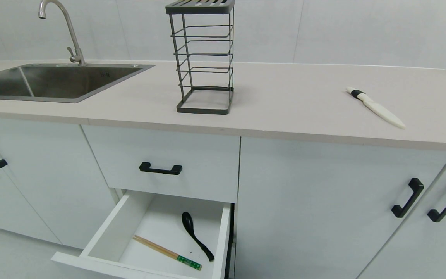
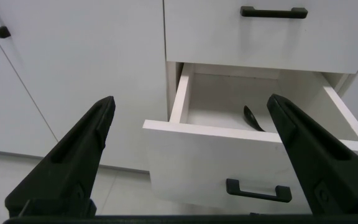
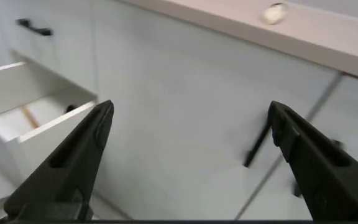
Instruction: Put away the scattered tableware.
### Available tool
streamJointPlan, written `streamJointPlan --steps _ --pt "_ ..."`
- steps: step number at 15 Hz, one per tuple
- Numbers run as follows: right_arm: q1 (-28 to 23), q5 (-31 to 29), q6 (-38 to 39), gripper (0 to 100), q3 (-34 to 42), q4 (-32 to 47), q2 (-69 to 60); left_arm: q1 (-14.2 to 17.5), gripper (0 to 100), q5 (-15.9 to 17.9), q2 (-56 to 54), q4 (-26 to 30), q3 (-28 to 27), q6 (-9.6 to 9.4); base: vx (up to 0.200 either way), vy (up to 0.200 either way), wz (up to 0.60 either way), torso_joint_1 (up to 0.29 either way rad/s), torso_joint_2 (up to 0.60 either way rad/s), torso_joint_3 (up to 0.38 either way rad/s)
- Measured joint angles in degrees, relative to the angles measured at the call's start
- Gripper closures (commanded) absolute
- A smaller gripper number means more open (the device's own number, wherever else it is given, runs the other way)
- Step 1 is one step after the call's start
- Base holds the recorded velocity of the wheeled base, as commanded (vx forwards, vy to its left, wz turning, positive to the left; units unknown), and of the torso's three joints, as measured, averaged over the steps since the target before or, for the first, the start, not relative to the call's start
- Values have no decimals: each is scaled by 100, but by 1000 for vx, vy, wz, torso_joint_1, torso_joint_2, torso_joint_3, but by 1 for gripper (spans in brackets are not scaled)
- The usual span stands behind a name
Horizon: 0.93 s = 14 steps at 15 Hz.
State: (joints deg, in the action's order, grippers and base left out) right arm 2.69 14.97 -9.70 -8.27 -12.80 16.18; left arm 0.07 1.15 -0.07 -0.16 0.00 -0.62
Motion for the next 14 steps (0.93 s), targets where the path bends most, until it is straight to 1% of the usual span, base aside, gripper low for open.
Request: streamJointPlan --steps 2,3,5,7,8,9,10,11,12,13,14 --pt "-390 73 -66 0 400 -20 -623 0 0 0 0 0 0 2 0 0 0 0 0 0" --pt "-438 126 -105 0 563 9 -808 0 0 0 0 0 0 0 0 0 0 0 0 0" --pt "-267 380 -176 0 752 383 -1185 0 0 -2 0 0 0 11 0 0 0 0 0 0" --pt "-247 394 -78 0 806 1026 -1381 0 0 -2 0 0 0 30 0 0 0 0 0 0" --pt "-249 308 71 0 806 1037 -1442 0 0 0 0 0 0 41 0 0 0 0 0 0" --pt "-254 52 612 0 816 1035 -1486 0 0 0 0 0 0 49 0 0 0 0 0 0" --pt "-254 -413 992 0 816 1023 -1513 0 0 -4 0 -5 0 46 0 0 0 0 0 0" --pt "-254 -783 1112 0 816 1018 -1532 0 0 -6 0 -16 0 41 0 0 0 0 0 0" --pt "-254 -1142 1098 0 816 1111 -1545 0 0 -6 0 -189 -21 62 0 0 0 0 0 0" --pt "-258 -1418 1065 0 819 1340 -1554 4 0 -6 5 -485 -223 106 0 0 0 0 0 0" --pt "-260 -1486 1057 0 819 1329 -1558 22 0 -4 26 -653 -560 157 0 0 0 0 0 0"
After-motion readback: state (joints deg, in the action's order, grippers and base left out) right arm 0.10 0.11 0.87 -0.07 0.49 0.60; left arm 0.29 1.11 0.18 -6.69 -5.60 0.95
